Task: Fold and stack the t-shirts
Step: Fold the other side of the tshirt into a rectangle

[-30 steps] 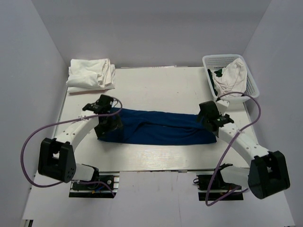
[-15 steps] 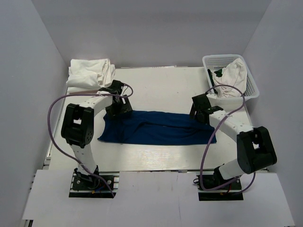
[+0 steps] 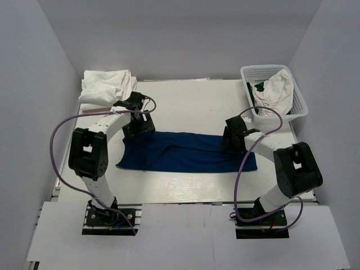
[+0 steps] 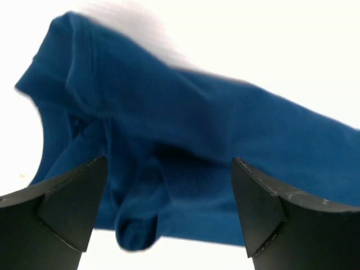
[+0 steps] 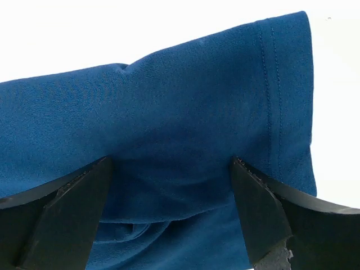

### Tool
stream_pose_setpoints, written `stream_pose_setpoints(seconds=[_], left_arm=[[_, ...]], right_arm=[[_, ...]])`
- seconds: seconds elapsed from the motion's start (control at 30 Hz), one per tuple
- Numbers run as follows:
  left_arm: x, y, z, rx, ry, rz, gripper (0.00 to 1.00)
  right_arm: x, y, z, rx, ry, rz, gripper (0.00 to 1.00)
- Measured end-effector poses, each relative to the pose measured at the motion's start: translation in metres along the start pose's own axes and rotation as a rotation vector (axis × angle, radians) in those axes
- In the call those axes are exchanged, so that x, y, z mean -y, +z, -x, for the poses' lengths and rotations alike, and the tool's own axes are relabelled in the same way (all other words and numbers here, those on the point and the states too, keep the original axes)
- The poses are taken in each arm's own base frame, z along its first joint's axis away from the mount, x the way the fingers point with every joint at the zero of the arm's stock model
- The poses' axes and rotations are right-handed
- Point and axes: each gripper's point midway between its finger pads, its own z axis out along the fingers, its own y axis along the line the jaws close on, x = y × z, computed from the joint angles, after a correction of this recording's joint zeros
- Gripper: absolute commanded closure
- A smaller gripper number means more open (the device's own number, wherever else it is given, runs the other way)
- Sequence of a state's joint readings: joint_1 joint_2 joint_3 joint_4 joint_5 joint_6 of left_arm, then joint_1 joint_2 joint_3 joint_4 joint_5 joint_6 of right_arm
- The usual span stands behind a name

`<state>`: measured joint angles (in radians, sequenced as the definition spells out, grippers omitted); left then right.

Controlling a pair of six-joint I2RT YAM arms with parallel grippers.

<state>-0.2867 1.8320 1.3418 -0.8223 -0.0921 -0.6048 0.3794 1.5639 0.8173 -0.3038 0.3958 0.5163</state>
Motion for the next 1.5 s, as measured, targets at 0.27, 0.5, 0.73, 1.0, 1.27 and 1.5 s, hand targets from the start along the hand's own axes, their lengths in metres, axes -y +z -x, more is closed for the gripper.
stream_pose_setpoints(seconds=[0.27, 0.5, 0.73, 1.0, 1.27, 1.5], left_arm=[[0.009, -0.041, -0.030, -0.013, 0.028, -0.129, 0.00], [0.025, -0.039, -0.063, -0.057, 0.079, -0.220, 0.00], [0.038, -0.021, -0.061, -0.049, 0.107, -0.210, 0.06], [0.038, -0.007, -0.068, -0.064, 0.124, -0.161, 0.34], [0.062, -0.014, -0.077, -0.066, 0.133, -0.286, 1.00], [0.071, -0.020, -0.103, -0.133, 0.177, -0.344, 0.87]], right_arm=[[0.000, 0.001, -0.001, 0.018, 0.015, 0.015, 0.10], [0.000, 0.001, 0.000, 0.019, 0.009, 0.019, 0.10], [0.000, 0.001, 0.000, 0.020, 0.005, 0.018, 0.10], [0.004, -0.002, -0.004, 0.025, 0.004, 0.019, 0.10], [0.005, -0.002, -0.004, 0.026, 0.004, 0.019, 0.10], [0.005, -0.003, -0.005, 0.025, 0.004, 0.018, 0.10]])
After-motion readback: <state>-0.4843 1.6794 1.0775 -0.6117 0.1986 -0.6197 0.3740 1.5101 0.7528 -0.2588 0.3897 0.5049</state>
